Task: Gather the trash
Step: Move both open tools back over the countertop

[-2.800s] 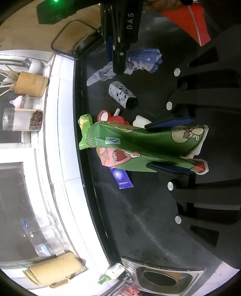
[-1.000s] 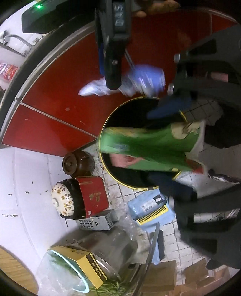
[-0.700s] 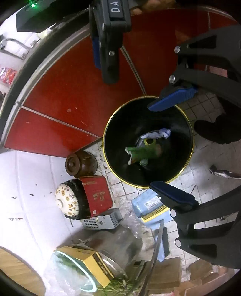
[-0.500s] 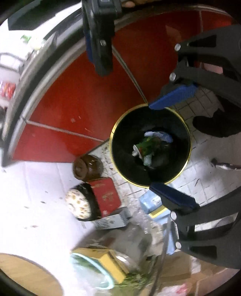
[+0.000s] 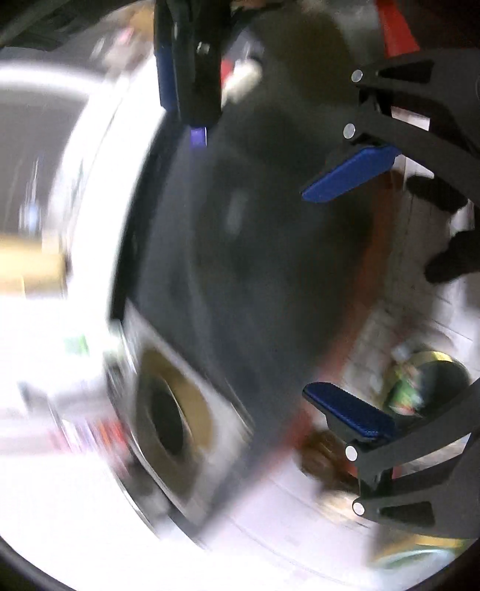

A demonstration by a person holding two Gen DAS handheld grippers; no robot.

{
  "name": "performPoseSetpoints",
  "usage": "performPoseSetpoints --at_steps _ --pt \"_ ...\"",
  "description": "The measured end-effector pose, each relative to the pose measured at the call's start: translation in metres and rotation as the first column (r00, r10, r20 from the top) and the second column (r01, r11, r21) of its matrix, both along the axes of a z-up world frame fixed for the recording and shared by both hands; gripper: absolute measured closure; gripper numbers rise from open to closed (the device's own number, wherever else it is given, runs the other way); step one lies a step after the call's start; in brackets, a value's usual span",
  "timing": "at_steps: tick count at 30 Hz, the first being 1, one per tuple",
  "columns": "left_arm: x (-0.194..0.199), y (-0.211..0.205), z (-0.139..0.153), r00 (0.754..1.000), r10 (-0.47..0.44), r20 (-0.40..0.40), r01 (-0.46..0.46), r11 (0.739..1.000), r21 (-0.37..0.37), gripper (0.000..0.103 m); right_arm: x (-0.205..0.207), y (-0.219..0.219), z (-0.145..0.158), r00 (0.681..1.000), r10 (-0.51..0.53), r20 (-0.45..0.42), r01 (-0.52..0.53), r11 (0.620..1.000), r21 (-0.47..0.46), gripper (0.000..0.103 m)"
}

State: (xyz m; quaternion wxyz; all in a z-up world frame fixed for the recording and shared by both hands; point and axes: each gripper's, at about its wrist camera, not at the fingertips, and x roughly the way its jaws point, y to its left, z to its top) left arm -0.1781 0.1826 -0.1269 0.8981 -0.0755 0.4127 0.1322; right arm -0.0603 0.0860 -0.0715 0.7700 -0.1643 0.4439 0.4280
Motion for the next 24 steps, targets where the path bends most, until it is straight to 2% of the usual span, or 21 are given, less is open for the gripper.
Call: performPoseSetpoints --at_steps 3,7,11,15,19,24 --pt "0.052 -0.05 0.014 0.986 -0.167 -0.001 0.167 0.986 0.021 0.008 0.033 -0.078 0.015 0.979 -0.203 0.031 0.202 0.979 0.026 0.01" --pt "0.109 -0.124 0.027 0.935 -0.354 -0.003 0.354 0.935 0.007 0.008 0.06 -0.184 0.025 0.893 -0.447 0.047 0.444 0.894 0.054 0.01" --pt "0.137 -0.184 0.026 0.891 -0.454 -0.025 0.453 0.891 -0.024 0.008 0.064 -0.272 0.023 0.796 -0.604 0.029 0.602 0.796 0.069 0.01" --pt "0.154 -0.228 0.024 0.862 -0.504 -0.047 0.503 0.864 -0.032 0.008 0.068 -0.322 0.017 0.737 -0.676 0.014 0.674 0.736 0.063 0.01" --pt "0.168 -0.252 0.019 0.851 -0.519 -0.082 0.519 0.854 -0.017 0.008 0.071 -0.351 0.008 0.72 -0.694 0.007 0.693 0.719 0.043 0.01" --pt "0.191 -0.271 0.007 0.871 -0.477 -0.115 0.476 0.879 -0.042 0.008 0.079 -0.369 -0.003 0.723 -0.691 -0.007 0.691 0.722 0.026 0.01"
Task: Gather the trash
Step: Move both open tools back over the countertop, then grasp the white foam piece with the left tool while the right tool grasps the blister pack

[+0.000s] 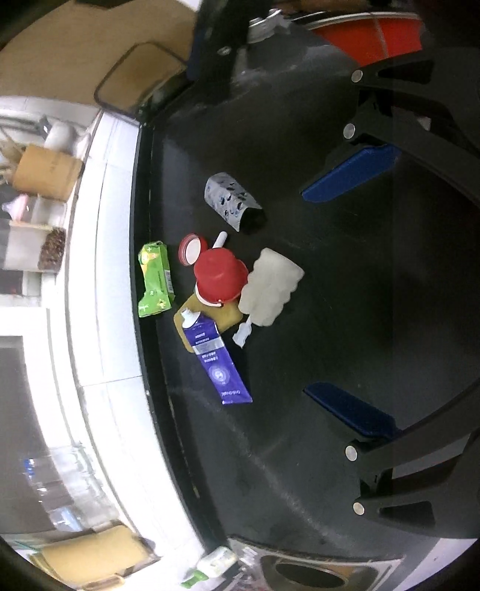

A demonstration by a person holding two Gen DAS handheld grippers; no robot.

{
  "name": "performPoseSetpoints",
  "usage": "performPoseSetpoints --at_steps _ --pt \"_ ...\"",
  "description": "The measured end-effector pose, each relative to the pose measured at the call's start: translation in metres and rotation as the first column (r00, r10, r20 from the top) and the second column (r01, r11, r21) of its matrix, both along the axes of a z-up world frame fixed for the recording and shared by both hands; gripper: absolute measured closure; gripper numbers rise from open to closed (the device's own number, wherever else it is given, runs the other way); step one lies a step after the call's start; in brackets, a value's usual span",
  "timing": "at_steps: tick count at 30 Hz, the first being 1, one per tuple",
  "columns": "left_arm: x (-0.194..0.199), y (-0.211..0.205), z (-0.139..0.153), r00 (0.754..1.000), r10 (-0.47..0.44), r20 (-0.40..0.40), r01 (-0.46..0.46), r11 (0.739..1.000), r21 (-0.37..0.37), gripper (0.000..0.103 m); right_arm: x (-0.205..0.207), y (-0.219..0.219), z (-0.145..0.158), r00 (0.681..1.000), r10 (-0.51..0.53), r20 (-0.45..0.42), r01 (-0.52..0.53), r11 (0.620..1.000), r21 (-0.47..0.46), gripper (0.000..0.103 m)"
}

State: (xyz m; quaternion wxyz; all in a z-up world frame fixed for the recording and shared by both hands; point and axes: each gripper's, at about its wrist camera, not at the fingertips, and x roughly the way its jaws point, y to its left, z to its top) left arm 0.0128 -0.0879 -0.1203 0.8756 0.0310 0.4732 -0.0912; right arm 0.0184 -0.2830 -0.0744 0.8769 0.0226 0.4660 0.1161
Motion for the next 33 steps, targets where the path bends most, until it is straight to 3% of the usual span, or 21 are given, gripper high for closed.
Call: performPoseSetpoints --at_steps 12,21,25,28,29,32,33 --pt "0.065 -0.028 -0.067 0.983 0.152 -0.099 -0.149 0.988 0.042 0.008 0.051 -0.027 -0.069 0.991 0.095 -0.093 -0.097 0.995 -0.019 0.007" --pt "0.098 -0.03 -0.107 0.956 0.246 -0.163 -0.239 0.969 0.063 0.008 0.1 -0.016 -0.126 0.956 0.217 -0.199 -0.236 0.969 -0.074 0.007" --pt "0.106 -0.026 -0.119 0.942 0.274 -0.191 -0.267 0.962 0.064 0.008 0.109 -0.007 -0.132 0.944 0.254 -0.209 -0.272 0.96 -0.063 0.007" --pt "0.103 -0.022 -0.122 0.944 0.279 -0.179 -0.271 0.96 0.065 0.02 0.109 0.003 -0.133 0.928 0.311 -0.207 -0.333 0.939 -0.081 0.007" --pt "0.101 -0.022 -0.12 0.947 0.274 -0.167 -0.264 0.961 0.079 0.035 0.108 0.005 -0.132 0.924 0.326 -0.201 -0.349 0.933 -0.091 0.007" --pt "0.096 -0.021 -0.115 0.958 0.24 -0.156 -0.229 0.97 0.087 0.061 0.107 0.005 -0.134 0.902 0.383 -0.2 -0.407 0.909 -0.095 0.007" --pt "0.094 -0.019 -0.113 0.958 0.236 -0.161 -0.225 0.971 0.08 0.065 0.107 0.005 -0.134 0.886 0.421 -0.194 -0.445 0.89 -0.101 0.007"
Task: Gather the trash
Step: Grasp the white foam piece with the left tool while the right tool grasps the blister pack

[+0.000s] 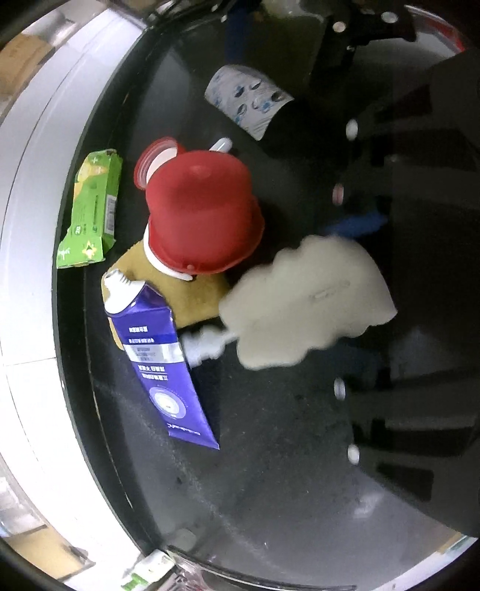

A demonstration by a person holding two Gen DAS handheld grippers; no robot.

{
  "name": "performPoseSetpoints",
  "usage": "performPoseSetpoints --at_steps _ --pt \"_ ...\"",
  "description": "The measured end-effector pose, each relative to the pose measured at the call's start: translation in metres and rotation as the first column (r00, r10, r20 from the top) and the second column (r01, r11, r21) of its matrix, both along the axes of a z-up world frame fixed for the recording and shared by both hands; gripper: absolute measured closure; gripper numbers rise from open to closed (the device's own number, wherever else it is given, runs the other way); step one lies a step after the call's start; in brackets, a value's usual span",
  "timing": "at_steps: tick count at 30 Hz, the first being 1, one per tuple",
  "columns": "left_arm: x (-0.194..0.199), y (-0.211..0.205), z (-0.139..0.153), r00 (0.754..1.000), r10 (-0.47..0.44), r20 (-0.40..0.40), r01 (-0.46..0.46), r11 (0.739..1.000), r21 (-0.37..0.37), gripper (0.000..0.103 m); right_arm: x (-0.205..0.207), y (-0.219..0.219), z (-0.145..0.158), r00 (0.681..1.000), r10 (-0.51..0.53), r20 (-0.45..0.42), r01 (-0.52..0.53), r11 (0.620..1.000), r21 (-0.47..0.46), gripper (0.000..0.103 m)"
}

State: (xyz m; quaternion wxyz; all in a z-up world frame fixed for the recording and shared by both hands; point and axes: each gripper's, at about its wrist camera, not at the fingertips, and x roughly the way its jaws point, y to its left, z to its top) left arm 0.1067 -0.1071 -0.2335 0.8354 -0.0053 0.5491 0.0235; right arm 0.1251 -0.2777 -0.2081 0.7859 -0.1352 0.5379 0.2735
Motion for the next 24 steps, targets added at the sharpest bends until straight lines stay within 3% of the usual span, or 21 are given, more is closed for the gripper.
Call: performPoseSetpoints --at_steps 4,8,11,14,16,21,24 --pt "-0.006 0.013 0.005 1.0 0.005 -0.006 -0.005 0.999 -0.035 0.077 0.003 0.0 0.0 0.979 0.193 0.061 -0.189 0.979 -0.075 0.007" --pt "-0.016 0.022 0.018 1.0 0.004 0.014 -0.003 0.999 -0.037 0.077 0.014 0.003 -0.008 0.93 0.363 0.065 -0.352 0.926 -0.135 0.007" --pt "-0.022 0.026 0.025 1.0 0.009 0.013 -0.008 0.999 -0.037 0.078 0.022 0.009 -0.017 0.903 0.429 0.027 -0.421 0.894 -0.152 0.008" --pt "-0.027 0.027 0.032 1.0 0.019 0.015 -0.018 0.999 -0.035 0.077 0.026 0.014 -0.023 0.884 0.467 -0.028 -0.467 0.875 -0.129 0.026" --pt "-0.031 0.029 0.037 0.999 0.025 0.021 -0.025 0.999 -0.036 0.077 0.024 0.015 -0.02 0.887 0.46 -0.022 -0.46 0.881 -0.115 0.048" --pt "-0.046 0.033 0.055 0.998 0.033 0.047 -0.032 0.999 -0.032 0.077 0.011 0.013 -0.015 0.909 0.409 -0.08 -0.414 0.908 -0.06 0.064" --pt "-0.056 0.034 0.064 0.998 0.027 0.063 -0.026 0.999 -0.021 0.077 -0.007 0.01 -0.012 0.933 0.345 -0.102 -0.35 0.936 -0.027 0.066"
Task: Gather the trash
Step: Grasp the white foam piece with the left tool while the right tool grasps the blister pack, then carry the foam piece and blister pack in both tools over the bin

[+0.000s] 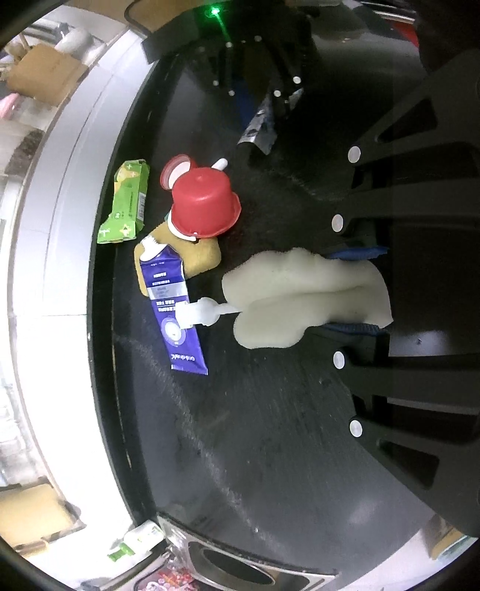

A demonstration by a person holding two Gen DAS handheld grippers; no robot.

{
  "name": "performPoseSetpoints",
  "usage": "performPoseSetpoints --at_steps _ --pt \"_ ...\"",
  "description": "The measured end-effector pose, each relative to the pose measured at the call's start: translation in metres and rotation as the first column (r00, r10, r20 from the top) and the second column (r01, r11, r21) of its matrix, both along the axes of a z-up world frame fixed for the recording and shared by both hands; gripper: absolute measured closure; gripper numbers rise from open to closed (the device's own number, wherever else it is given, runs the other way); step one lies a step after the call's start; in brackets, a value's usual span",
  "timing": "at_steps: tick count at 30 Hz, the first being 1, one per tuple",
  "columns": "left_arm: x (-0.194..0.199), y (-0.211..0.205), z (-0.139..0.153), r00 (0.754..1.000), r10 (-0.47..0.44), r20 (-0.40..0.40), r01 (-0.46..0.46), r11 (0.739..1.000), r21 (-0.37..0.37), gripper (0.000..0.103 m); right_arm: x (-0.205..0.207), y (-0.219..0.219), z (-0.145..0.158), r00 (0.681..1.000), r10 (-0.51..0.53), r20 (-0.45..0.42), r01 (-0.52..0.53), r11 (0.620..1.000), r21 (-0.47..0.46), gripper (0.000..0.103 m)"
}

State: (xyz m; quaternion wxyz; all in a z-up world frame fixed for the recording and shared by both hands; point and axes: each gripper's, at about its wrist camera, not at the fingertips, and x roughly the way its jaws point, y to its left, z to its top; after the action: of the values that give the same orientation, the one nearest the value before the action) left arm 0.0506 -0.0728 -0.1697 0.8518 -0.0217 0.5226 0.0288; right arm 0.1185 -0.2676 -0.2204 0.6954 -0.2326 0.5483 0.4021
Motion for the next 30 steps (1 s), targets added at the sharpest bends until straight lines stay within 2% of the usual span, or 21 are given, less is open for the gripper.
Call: performPoseSetpoints --at_steps 5,11,17,22,30 --pt "-0.022 0.006 0.011 1.0 0.009 0.015 -0.009 1.0 0.01 0.077 -0.036 0.005 0.026 0.992 -0.124 -0.006 0.125 0.99 0.063 0.066" --pt "-0.051 0.018 0.021 0.999 0.023 0.032 -0.024 0.999 0.028 0.077 -0.066 0.035 0.065 0.982 -0.187 0.006 0.185 0.976 0.116 0.066" --pt "-0.072 0.032 0.028 0.998 0.036 0.049 -0.038 0.999 0.035 0.077 -0.085 0.065 0.093 0.983 -0.179 0.037 0.172 0.974 0.145 0.066" --pt "-0.087 0.048 0.037 0.997 0.052 0.064 -0.055 0.998 0.044 0.077 -0.089 0.092 0.097 0.986 -0.159 0.052 0.15 0.978 0.147 0.066" --pt "-0.127 0.097 0.051 0.984 0.152 0.093 -0.158 0.986 0.06 0.077 -0.109 0.157 0.109 0.995 -0.06 0.079 0.046 0.986 0.162 0.066"
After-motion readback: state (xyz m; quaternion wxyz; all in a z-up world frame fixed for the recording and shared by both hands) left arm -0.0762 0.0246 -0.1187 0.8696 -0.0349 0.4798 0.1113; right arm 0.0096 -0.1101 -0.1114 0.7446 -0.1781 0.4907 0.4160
